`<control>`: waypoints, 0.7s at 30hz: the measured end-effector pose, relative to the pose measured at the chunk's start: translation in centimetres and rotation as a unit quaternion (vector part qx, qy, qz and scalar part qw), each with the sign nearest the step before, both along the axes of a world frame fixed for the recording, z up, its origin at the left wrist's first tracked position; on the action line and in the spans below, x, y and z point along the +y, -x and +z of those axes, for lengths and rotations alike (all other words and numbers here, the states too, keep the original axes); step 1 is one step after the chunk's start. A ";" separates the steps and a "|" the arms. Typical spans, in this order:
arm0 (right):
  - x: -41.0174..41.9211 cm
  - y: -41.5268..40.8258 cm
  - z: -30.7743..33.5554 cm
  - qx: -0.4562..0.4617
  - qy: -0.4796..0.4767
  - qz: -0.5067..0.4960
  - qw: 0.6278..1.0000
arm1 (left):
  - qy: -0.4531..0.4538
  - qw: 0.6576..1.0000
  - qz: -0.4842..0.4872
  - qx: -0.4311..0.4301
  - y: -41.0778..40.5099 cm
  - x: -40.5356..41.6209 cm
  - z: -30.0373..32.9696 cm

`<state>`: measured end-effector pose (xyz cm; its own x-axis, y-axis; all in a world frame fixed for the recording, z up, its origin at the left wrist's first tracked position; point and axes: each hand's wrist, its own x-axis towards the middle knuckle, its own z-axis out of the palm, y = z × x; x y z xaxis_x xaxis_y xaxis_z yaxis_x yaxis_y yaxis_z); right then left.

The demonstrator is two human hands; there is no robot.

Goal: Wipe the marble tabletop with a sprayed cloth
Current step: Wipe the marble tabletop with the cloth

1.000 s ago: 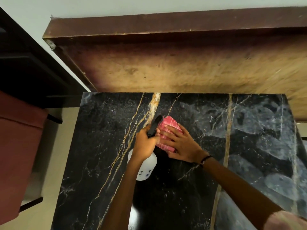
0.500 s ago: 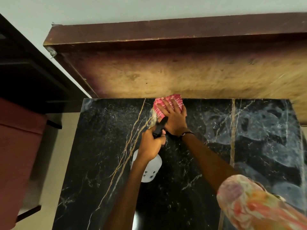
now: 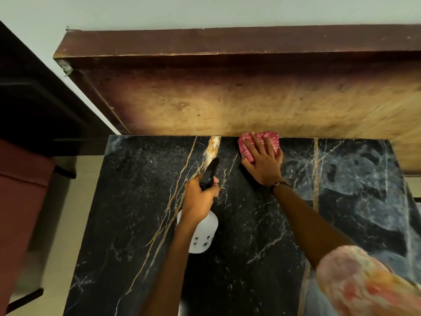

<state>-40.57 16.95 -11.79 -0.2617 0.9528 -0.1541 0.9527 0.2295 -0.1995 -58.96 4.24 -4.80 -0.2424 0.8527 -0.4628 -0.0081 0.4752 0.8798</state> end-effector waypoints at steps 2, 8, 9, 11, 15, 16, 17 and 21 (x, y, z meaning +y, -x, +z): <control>1.1 3.1 -0.3 0.006 0.009 0.019 1.000 | -0.005 1.000 0.009 -0.005 0.0 -0.2 0.2; -3.2 5.1 -0.4 0.053 -0.055 0.230 0.970 | -0.013 0.999 0.013 0.027 -0.2 -0.7 0.1; -3.9 3.6 -0.5 0.047 -0.060 0.261 0.962 | -0.015 0.999 0.015 0.029 -0.4 -0.8 0.1; -4.8 -0.6 -0.9 0.011 -0.054 0.287 0.956 | -0.014 0.999 0.020 0.039 -0.7 -1.0 0.1; -3.0 -8.9 -0.6 -0.005 -0.031 0.194 0.981 | -0.015 0.998 0.011 0.064 -2.3 -1.3 0.1; -1.8 -9.9 -0.4 -0.011 -0.025 0.160 0.987 | -0.014 0.998 0.005 0.066 -2.8 -1.4 0.1; -0.6 -10.2 -0.3 -0.017 -0.026 0.130 0.991 | -0.013 0.998 0.001 0.064 -3.4 -1.6 0.2; 3.0 -7.0 -0.4 -0.008 -0.023 0.051 0.998 | -0.019 0.999 -0.005 0.048 -5.7 -1.7 0.5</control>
